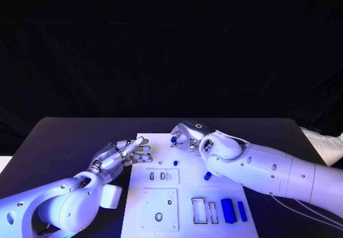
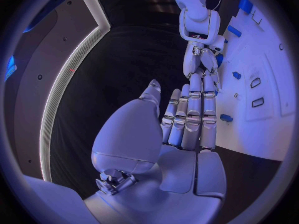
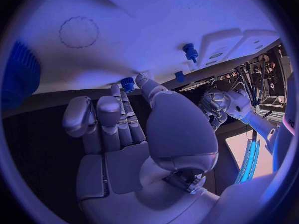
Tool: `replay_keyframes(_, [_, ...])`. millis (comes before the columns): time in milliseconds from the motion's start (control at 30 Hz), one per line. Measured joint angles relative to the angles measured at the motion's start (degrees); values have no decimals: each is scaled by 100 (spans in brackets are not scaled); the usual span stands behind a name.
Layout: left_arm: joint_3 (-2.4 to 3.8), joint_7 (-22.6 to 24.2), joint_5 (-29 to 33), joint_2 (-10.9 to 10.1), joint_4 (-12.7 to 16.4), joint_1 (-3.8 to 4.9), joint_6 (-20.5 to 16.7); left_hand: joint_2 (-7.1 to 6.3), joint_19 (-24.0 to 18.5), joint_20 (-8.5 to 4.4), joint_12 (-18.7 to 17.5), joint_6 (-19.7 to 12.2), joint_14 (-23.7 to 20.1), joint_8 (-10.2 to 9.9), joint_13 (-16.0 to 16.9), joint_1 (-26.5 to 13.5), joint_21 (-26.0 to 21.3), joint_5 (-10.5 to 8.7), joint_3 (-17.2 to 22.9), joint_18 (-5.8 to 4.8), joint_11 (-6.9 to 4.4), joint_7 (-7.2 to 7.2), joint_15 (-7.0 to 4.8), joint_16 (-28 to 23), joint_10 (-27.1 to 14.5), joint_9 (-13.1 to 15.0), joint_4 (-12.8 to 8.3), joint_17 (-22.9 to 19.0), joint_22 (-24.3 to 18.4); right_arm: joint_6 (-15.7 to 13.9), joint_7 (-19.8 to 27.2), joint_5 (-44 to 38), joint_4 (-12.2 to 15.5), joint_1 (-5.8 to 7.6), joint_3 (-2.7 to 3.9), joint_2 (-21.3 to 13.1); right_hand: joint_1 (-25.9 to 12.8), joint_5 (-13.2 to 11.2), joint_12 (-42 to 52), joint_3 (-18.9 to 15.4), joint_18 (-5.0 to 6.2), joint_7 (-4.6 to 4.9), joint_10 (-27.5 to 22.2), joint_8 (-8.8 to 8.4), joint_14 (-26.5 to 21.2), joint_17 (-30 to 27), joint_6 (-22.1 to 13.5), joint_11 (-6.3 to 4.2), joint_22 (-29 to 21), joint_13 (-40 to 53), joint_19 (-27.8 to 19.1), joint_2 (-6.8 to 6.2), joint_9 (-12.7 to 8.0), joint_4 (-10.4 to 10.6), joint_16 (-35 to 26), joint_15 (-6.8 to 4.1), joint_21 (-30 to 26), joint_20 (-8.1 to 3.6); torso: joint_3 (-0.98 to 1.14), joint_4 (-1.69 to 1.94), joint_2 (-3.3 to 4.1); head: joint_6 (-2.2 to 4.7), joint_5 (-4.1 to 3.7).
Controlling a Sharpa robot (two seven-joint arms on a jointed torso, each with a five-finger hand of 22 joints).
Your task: Assemble the parts on the task board
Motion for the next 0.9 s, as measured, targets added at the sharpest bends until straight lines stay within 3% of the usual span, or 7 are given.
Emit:
replay_keyframes(267, [0,-7,0,-27,-2,1,1,0,0,0,0,0,0,0,0,0,0,0,0,-1,0,0,0,0,0,0,0,0,0,-11,-2,211,505,9,47,-468,134,334,174,-92,0,-8,377,44,79,304,175,-52,254,68,164,85,24,48,216,-35,107,-31,1,-4,1,10,-13])
replay_keyframes(433, [0,-9,1,-60,3,1,2,0,0,0,0,0,0,-32,0,0,0,0,0,-1,0,0,0,0,0,0,0,12,0,-12,-42,575,1034,79,109,-1120,232,533,665,-140,1,-119,1330,45,136,1086,241,-185,855,353,558,8,23,114,740,-182,442,-165,3,-35,-14,20,-28])
replay_keyframes(500, [-1,-10,1,-65,3,1,2,0,0,0,0,0,0,-32,0,0,0,0,0,-1,0,0,0,0,0,0,0,12,0,1,-87,775,1200,118,127,-1385,170,533,932,-233,-11,-202,1777,44,134,1359,238,-349,1097,567,722,-87,20,164,921,-263,571,-232,5,-54,-23,21,-32])
replay_keyframes(567, [-1,-10,1,-64,-1,1,2,0,0,0,0,0,0,-32,0,0,0,0,0,-1,0,0,0,0,0,0,0,12,0,27,-134,938,1286,135,133,-1554,102,560,1218,-368,-136,-250,2042,45,137,1685,194,-432,1272,834,900,-155,19,206,1125,-289,714,-280,8,-77,-35,21,-37])
replay_keyframes(700, [-1,-11,1,-57,-13,1,4,0,0,0,0,0,0,-33,0,0,0,0,0,-1,0,0,0,0,0,0,0,11,0,135,-246,1233,1388,148,134,-1824,101,698,3697,-851,-225,-281,1916,44,134,2491,157,-457,1321,3584,1161,-202,14,422,1633,-320,961,-337,18,-122,-61,21,-31])
replay_keyframes(767, [-1,-11,1,-46,-19,1,6,0,0,0,0,0,0,-33,0,0,0,0,0,-1,0,0,0,0,0,0,0,11,0,195,-303,1333,1381,150,137,-1891,215,698,4690,-1036,-224,-274,1776,45,134,2711,110,-432,1321,4715,1205,-88,14,549,1762,-320,1001,-293,24,-137,-71,21,-28])
replay_keyframes(900, [-1,-12,1,-28,-35,1,11,0,0,0,0,0,0,-32,0,0,0,0,0,-1,0,0,0,0,0,0,0,11,0,328,-416,1468,1321,148,138,-1929,267,698,5583,-1248,-224,-224,1732,44,135,2977,59,-398,1321,5745,1211,-36,14,713,1898,-276,1046,-287,37,-153,-84,21,-26])
